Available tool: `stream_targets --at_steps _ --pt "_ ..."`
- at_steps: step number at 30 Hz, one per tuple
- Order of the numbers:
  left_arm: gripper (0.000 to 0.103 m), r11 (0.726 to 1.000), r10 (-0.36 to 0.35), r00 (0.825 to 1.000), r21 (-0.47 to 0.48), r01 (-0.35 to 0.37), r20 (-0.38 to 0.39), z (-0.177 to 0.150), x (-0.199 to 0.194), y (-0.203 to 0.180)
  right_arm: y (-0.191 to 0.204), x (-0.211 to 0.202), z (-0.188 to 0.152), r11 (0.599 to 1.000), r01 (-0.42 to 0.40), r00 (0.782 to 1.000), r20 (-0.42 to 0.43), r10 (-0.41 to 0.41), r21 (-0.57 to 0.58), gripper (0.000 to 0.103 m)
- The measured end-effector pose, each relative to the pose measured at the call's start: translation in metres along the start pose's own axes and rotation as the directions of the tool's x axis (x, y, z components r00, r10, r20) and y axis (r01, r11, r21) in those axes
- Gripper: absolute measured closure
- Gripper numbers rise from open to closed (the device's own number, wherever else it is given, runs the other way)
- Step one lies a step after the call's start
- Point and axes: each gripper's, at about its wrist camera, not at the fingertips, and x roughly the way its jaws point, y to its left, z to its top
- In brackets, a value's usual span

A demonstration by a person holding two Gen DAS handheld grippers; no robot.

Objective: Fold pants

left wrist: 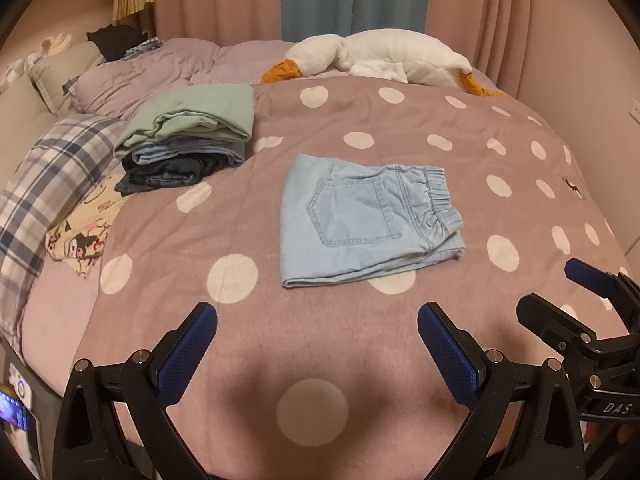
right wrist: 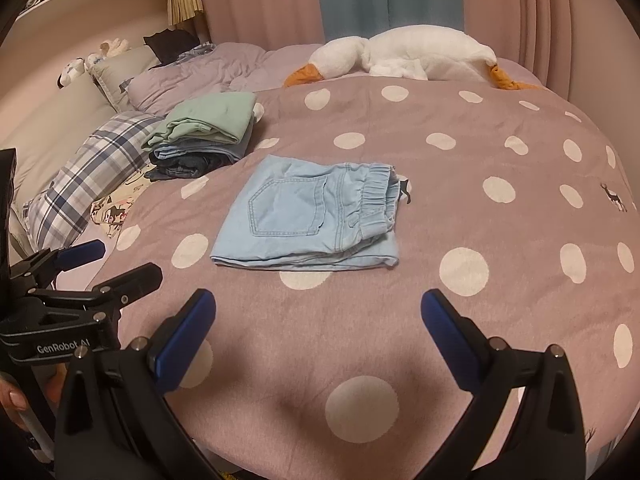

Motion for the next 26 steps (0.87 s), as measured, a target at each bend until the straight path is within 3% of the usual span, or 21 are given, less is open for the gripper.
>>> stream_targets --at_steps 26 --pt "0.003 1.000 0.015 1.000 -0.009 -0.015 -0.002 0.0015 0.0003 0.0030 0.0023 -0.0010 0.0017 1.000 0.000 1.000 -0.002 0.000 -0.001 0.000"
